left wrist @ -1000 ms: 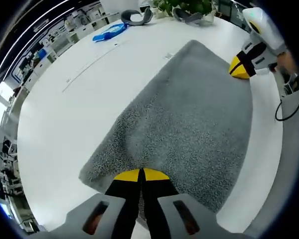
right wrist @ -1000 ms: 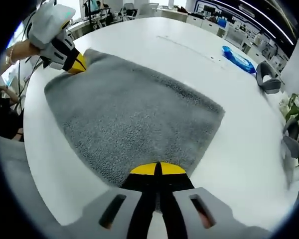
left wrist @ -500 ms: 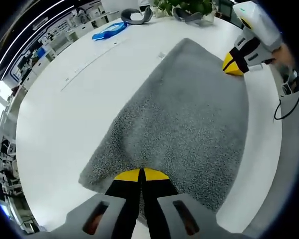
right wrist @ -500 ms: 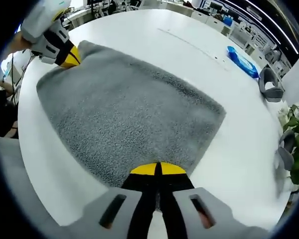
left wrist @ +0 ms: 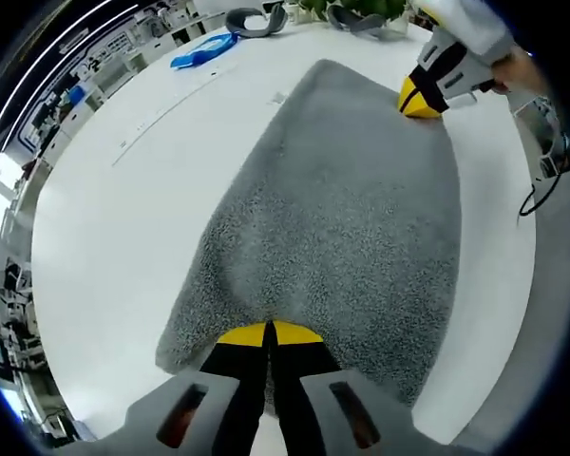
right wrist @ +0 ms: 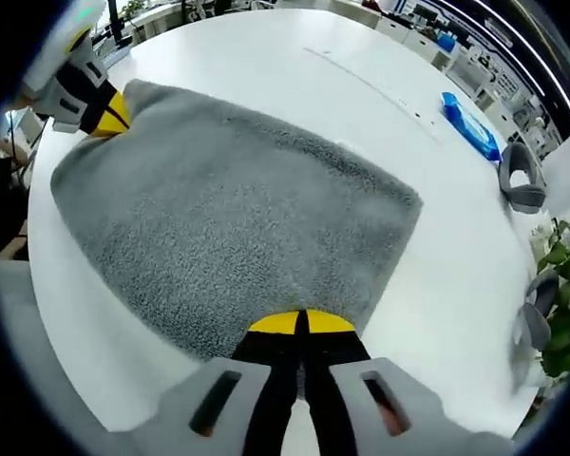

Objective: Fold the towel on the table until its edges align and the towel forms a compact rectangular stack.

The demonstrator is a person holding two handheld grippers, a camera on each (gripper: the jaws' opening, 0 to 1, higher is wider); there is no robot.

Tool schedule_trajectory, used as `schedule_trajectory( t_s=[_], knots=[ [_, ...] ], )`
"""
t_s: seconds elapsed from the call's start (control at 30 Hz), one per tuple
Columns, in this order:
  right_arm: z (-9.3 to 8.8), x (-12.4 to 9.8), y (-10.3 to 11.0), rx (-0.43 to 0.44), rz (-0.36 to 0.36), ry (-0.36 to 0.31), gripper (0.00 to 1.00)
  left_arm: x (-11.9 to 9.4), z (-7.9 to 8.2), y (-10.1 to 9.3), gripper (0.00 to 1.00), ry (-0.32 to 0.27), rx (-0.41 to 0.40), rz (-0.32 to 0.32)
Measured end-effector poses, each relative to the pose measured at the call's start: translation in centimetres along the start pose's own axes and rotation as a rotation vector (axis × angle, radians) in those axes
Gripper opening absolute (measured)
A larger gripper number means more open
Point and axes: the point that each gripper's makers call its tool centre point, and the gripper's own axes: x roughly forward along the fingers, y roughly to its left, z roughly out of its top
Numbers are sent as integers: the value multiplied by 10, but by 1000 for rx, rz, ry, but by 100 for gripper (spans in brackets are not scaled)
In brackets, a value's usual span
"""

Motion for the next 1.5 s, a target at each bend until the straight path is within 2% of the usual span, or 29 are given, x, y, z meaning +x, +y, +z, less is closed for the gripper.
schedule_trajectory(
  t_s=[0.07, 0.27, 0.53, 0.93, 1.2, 1.5],
  knots=[
    [2, 1, -2, 9, 2, 4, 0, -2, -2, -4, 0, -5, 11, 12],
    [8, 5, -7, -40, -16, 25, 0, -6, -8, -16, 0, -1, 17, 27],
    [15, 9, -15, -89, -40, 49, 0, -11, -12, -27, 0, -23, -46, -10],
    [25, 13, -26, -76, -33, 24, 0, -16, -13, -56, 0, -40, -38, -42],
    [31, 17, -32, -46, -4, 0, 0, -20, -13, -77, 0, -55, -44, -76],
    [39, 21, -33, -83, -11, -2, 0, -22, -10, -96, 0, -56, -15, -92]
  ],
)
